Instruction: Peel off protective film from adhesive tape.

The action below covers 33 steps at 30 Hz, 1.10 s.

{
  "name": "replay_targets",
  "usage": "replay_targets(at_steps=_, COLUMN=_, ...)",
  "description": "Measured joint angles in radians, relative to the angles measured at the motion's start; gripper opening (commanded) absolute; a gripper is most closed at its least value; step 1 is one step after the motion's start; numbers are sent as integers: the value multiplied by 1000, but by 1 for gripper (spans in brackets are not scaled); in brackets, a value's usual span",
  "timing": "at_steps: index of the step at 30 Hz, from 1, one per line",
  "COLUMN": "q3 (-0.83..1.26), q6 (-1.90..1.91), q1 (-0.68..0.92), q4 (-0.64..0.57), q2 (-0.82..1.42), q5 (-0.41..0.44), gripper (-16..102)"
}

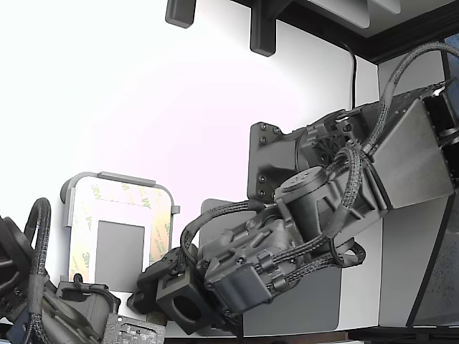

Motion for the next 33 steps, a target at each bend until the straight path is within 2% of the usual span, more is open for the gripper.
replay_targets(at_steps=33, q3=-17, q6=15, q1=14, q4=55, q2=15, q5=11, gripper=-11)
